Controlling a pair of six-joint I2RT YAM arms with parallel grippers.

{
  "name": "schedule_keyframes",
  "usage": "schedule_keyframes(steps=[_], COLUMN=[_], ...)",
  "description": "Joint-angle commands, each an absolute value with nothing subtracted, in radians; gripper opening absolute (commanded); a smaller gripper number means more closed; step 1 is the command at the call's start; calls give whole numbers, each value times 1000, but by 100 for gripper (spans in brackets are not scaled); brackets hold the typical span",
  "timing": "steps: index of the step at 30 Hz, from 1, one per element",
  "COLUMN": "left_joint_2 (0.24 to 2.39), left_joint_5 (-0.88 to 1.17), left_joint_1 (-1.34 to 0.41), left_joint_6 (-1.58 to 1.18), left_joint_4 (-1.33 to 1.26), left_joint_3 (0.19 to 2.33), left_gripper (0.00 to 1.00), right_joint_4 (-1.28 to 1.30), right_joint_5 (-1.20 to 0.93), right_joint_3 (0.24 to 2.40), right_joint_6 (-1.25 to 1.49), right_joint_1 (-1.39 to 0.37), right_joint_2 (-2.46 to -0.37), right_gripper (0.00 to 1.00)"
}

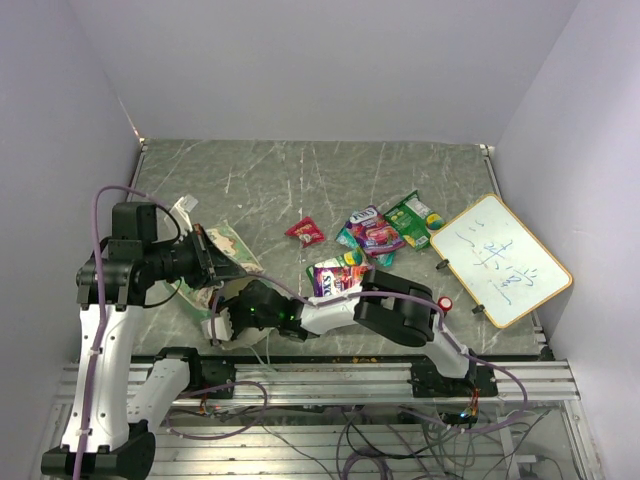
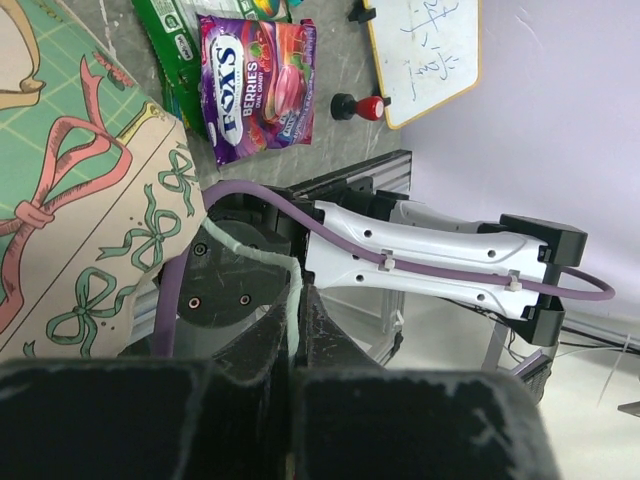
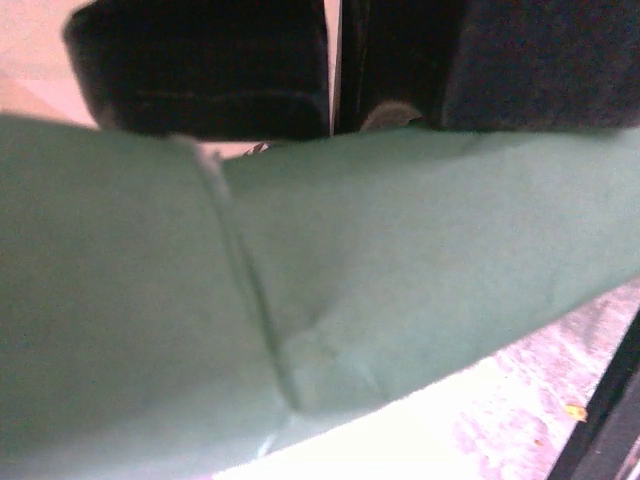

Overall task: Take the snacks out of the paper bag
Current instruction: Take out the snack from the paper bag.

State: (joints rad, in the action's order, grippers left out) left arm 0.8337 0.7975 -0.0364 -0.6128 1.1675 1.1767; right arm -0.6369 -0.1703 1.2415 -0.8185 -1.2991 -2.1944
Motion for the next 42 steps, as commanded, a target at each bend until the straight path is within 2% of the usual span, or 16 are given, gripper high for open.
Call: schedule_keyframes(steps=[1, 15, 26, 33, 42], left_joint_2=[827, 771, 718, 780, 806], left_joint_5=[806, 732, 706, 677, 671], left_joint_1=[-39, -39, -40, -40, -38], left_joint_6=[-607, -537, -515, -552, -638], left_joint_4=[1157, 1206, 1247, 1231, 1120], left_joint_3=[1182, 1178, 1115, 1141, 1137], left_gripper=[7, 7, 7, 7, 7], right_joint_4=[-684, -743, -735, -630, -351], right_joint_5=[-121, 42, 37, 26, 35], right_joint_3=[1239, 1024, 929, 930, 953], right_joint_6=[-766, -684, -661, -588, -256], right_joint_1=[-1287, -1287, -1305, -1345, -1350], right_joint_2=[-2153, -1934, -1868, -1769, -1575], right_gripper=[0, 0, 0, 0, 0])
